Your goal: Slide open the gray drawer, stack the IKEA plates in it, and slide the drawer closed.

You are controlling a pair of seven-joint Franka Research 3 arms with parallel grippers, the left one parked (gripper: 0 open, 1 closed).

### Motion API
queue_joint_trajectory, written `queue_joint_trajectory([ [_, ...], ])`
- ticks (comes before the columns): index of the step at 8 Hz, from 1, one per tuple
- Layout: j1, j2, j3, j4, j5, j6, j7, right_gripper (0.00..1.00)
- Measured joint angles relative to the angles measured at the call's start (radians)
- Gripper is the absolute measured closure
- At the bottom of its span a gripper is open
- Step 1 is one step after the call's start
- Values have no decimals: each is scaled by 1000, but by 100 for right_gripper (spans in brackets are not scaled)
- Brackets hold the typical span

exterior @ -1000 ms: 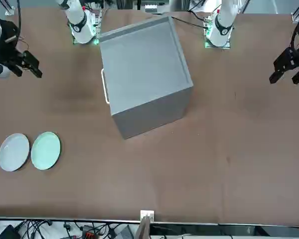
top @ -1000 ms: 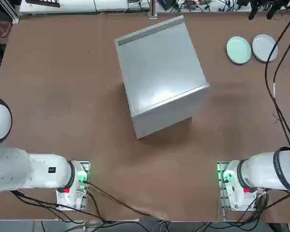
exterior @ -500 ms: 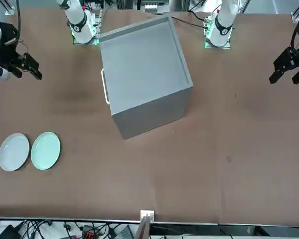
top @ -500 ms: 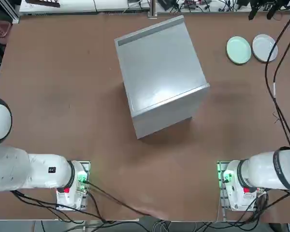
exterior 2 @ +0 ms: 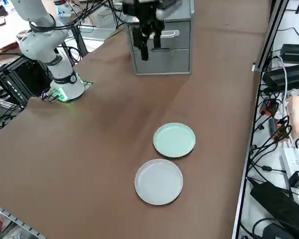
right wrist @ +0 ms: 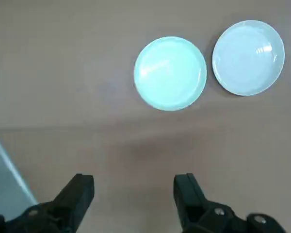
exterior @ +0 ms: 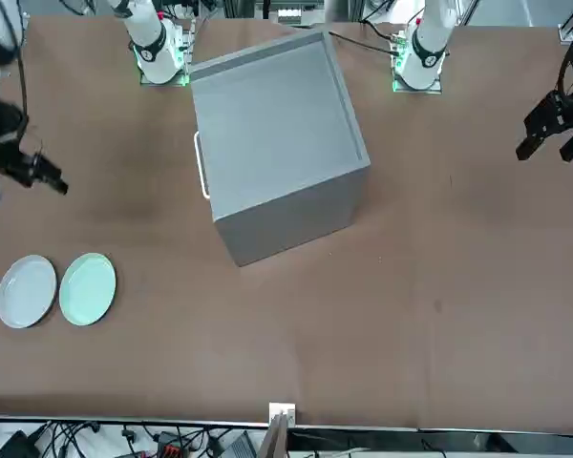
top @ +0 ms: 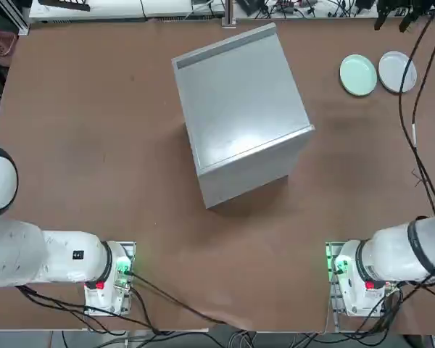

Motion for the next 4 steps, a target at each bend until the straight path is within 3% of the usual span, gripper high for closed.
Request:
queue_joint_trajectory([
  [2,-11,73,0,4,3,42,3,0],
  [4,-6,89,10,9,85,42,4,0],
])
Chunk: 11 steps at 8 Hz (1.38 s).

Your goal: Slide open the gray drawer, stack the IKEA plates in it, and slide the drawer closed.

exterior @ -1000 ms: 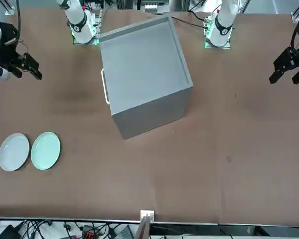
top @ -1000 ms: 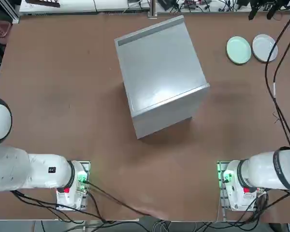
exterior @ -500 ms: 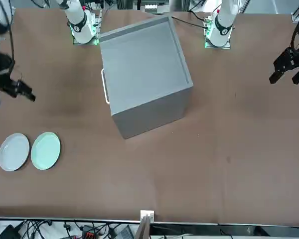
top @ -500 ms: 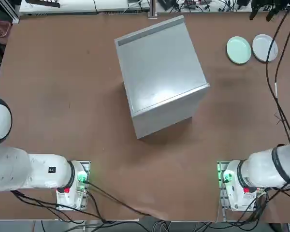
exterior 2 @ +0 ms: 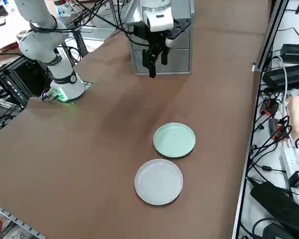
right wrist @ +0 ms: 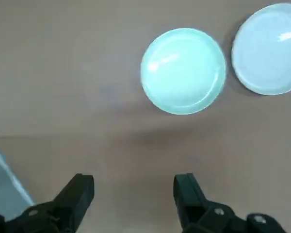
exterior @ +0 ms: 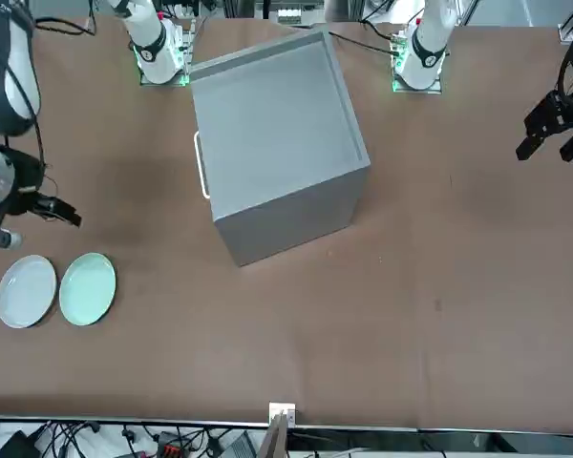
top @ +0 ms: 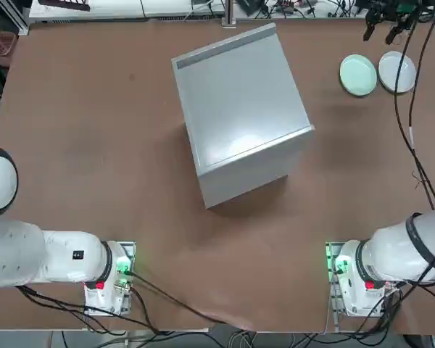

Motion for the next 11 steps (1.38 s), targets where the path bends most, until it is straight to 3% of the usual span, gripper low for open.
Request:
queue_joint_trajectory([
  [2,31,-6,34,2,78,-4,-1,0],
  [6,220,-43,68,-62,203,32,-48,0],
  [9,238,-117,60,-211,360,65,-271,0],
  [11,237,-140,57,-272,416,79,-305,0],
])
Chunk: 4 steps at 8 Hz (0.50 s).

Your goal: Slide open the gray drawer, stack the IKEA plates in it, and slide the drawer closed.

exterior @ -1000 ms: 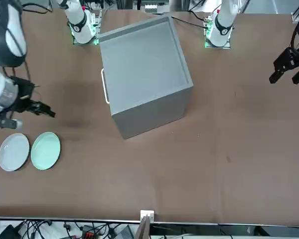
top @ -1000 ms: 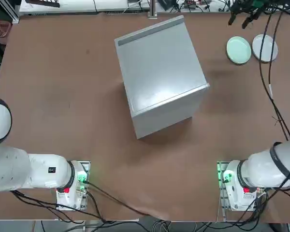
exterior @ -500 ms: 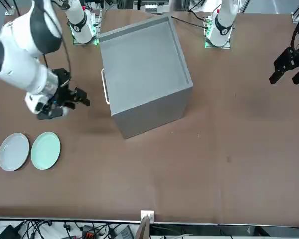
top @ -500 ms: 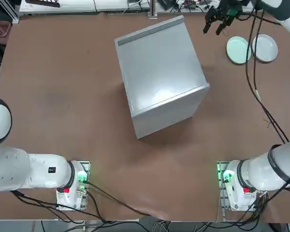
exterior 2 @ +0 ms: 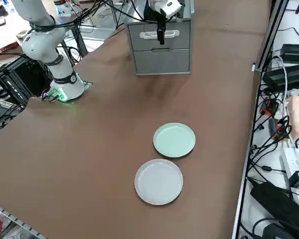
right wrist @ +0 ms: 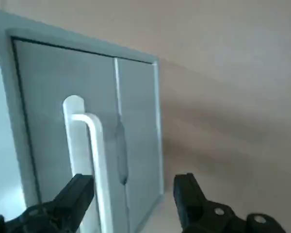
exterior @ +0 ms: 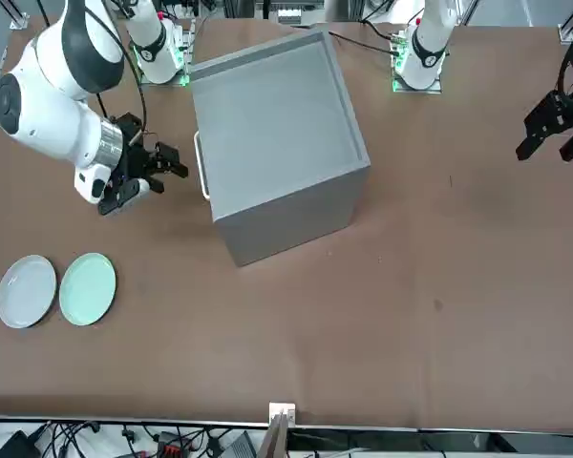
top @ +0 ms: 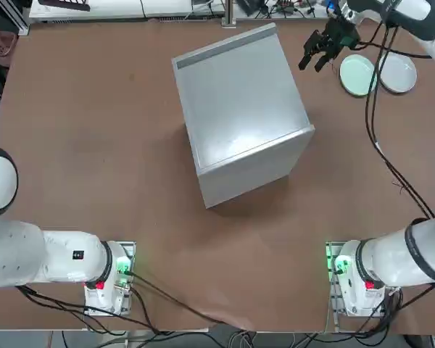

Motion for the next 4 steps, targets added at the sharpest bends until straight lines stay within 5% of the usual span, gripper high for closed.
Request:
queue_joint_trajectory([
  [4,10,-2,1,-67,137,74,-64,0],
])
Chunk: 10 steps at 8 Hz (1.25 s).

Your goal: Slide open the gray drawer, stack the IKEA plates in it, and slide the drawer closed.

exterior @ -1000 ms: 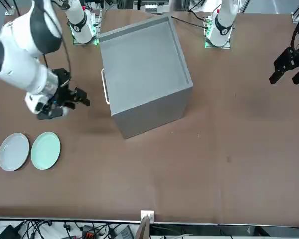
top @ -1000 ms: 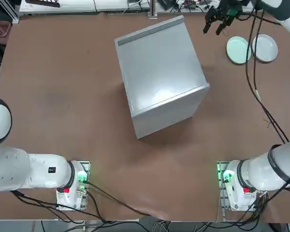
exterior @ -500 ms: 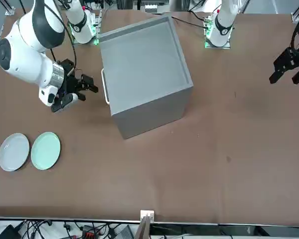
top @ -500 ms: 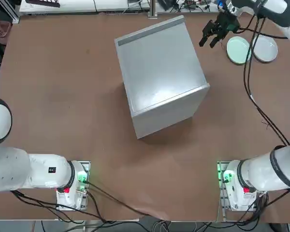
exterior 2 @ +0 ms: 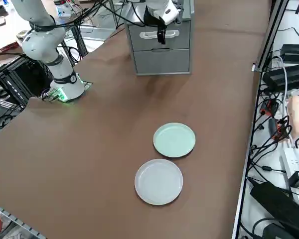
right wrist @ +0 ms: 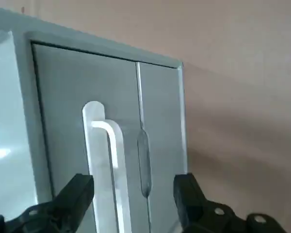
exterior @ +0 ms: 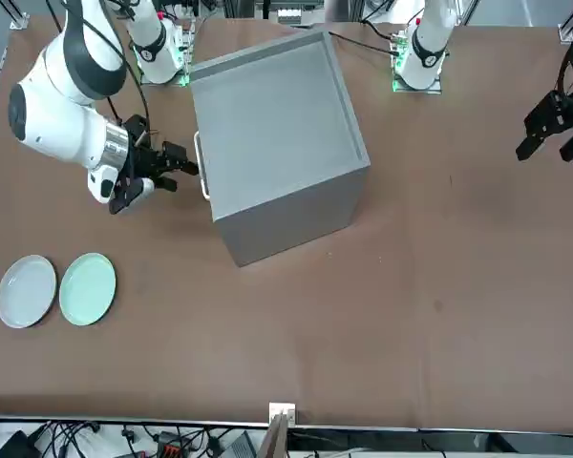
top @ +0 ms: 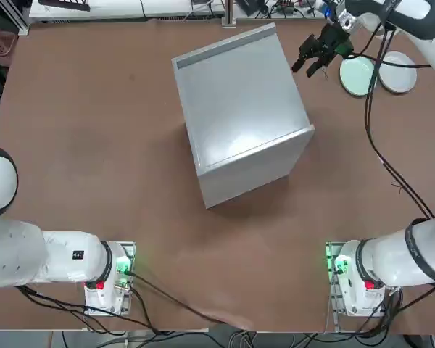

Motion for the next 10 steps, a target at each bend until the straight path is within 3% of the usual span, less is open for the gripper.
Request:
queue_joint_trajectory([
  [10,31,76,0,-21,56,35,-118,0],
])
